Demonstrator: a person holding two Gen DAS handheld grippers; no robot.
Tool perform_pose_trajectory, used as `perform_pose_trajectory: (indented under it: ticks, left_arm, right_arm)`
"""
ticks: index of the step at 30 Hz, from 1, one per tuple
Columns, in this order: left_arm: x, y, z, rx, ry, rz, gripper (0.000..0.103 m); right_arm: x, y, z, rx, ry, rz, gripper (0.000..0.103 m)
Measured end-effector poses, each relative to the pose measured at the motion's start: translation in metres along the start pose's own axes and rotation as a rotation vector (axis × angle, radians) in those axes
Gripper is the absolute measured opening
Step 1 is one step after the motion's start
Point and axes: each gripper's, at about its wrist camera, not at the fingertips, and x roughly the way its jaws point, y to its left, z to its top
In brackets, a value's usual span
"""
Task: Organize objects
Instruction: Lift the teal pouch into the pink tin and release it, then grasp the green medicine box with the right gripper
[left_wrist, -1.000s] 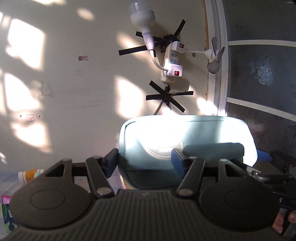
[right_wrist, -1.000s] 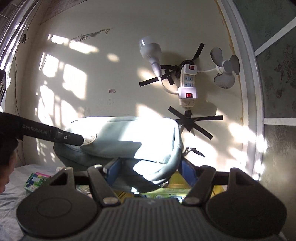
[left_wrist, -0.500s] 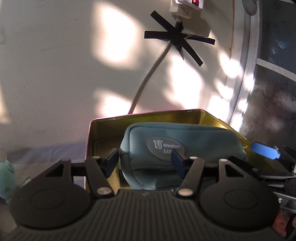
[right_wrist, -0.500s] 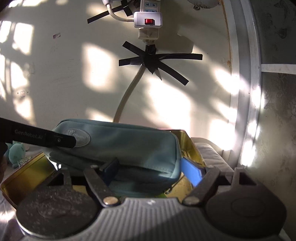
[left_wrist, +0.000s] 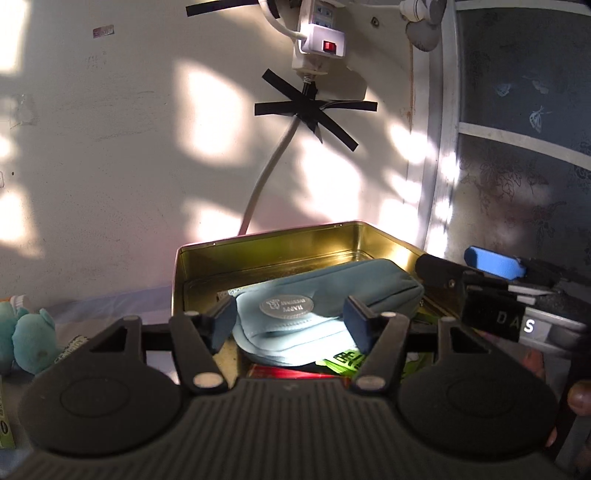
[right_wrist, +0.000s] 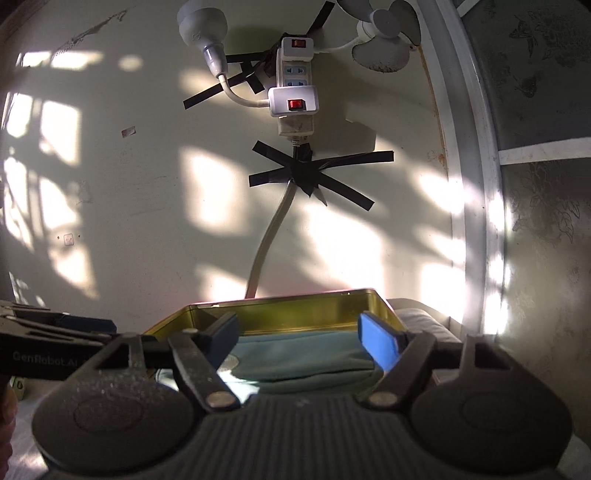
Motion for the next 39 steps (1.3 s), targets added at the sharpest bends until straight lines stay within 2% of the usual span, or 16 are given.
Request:
perform_pose_trajectory:
  ticks: [3, 7, 13, 18, 20, 23, 24, 25, 27, 28, 30, 33, 36, 39]
  left_arm:
    - [-0.034, 0.005, -0.017, 0.01, -0.016, -0.02, 0.068]
    - [-0.068, 0.022, -0.053, 0.011, 0.031, -0.013, 0.068]
    - [-0.084, 0.063, -0.104, -0.04, 0.183, 0.089, 0.068]
    - [-0.103, 0.116, -0.132, -0.127, 0.243, 0.195, 0.068]
    - [-0.115, 0.143, -0.138, -0.153, 0.228, 0.258, 0.068]
    - [-0.129, 0.19, -0.142, -0.182, 0.22, 0.413, 0.068]
    - [-0.134, 0.208, -0.145, -0.172, 0.199, 0.491, 0.068]
    - [-0.137, 0.226, -0.147, -0.214, 0.206, 0.541, 0.066]
    - [-0.151, 0.263, -0.15, -0.392, 0.153, 0.521, 0.066]
    - [-0.163, 0.279, -0.156, -0.495, 0.096, 0.494, 0.067]
    - [-0.169, 0.287, -0.158, -0.56, 0.055, 0.503, 0.067]
    - [-0.169, 0.274, -0.155, -0.499, 0.019, 0.512, 0.068]
    - [-0.164, 0.262, -0.152, -0.419, 0.02, 0.514, 0.068]
    - [-0.165, 0.259, -0.152, -0.403, 0.006, 0.514, 0.068]
  right_arm:
    - [-0.024, 0.01, -0.006, 0.042, -0.003, 0.046, 0.068]
    - [-0.053, 0.036, -0.022, 0.059, 0.018, 0.112, 0.068]
    - [-0.062, 0.084, -0.049, 0.028, 0.157, 0.215, 0.068]
    - [-0.049, 0.134, -0.063, -0.048, 0.291, 0.334, 0.067]
    - [-0.043, 0.155, -0.066, -0.074, 0.33, 0.378, 0.067]
    - [-0.029, 0.188, -0.069, -0.083, 0.393, 0.45, 0.067]
    - [-0.022, 0.2, -0.07, -0.083, 0.412, 0.475, 0.067]
    - [-0.015, 0.211, -0.07, -0.082, 0.426, 0.497, 0.067]
    - [0.003, 0.237, -0.07, -0.071, 0.45, 0.537, 0.067]
    - [0.013, 0.248, -0.07, -0.052, 0.46, 0.561, 0.067]
    - [0.037, 0.269, -0.069, 0.007, 0.489, 0.607, 0.067]
    - [0.079, 0.299, -0.069, 0.082, 0.52, 0.641, 0.068]
    - [0.111, 0.324, -0.072, 0.077, 0.501, 0.637, 0.073]
    - [0.137, 0.338, -0.076, 0.123, 0.551, 0.644, 0.074]
